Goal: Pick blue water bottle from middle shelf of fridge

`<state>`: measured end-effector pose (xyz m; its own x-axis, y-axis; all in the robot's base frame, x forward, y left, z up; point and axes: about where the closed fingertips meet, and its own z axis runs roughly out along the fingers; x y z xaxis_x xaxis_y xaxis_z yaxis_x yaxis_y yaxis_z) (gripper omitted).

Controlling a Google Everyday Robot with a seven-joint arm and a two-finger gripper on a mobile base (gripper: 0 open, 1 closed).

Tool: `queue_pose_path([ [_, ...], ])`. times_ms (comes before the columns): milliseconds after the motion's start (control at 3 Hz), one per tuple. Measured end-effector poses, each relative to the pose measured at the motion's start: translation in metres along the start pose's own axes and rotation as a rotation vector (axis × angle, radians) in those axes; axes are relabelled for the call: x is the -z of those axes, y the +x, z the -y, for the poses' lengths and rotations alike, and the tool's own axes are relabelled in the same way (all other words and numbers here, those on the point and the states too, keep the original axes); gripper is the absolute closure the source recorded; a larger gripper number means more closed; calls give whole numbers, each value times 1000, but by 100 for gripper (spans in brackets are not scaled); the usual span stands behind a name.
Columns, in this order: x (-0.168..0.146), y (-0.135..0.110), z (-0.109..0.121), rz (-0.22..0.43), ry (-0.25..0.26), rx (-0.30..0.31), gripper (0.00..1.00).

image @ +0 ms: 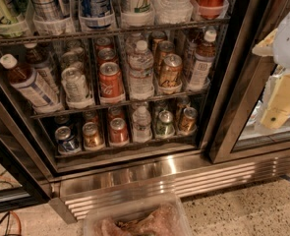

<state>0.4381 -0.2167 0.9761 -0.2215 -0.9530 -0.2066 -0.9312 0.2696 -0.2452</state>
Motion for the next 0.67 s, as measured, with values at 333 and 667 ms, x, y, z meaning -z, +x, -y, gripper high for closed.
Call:
queue_pose_path([
  [333, 0, 0, 0, 0, 0, 0, 0],
  [667, -16, -1, -4, -7, -6, -49, 0],
])
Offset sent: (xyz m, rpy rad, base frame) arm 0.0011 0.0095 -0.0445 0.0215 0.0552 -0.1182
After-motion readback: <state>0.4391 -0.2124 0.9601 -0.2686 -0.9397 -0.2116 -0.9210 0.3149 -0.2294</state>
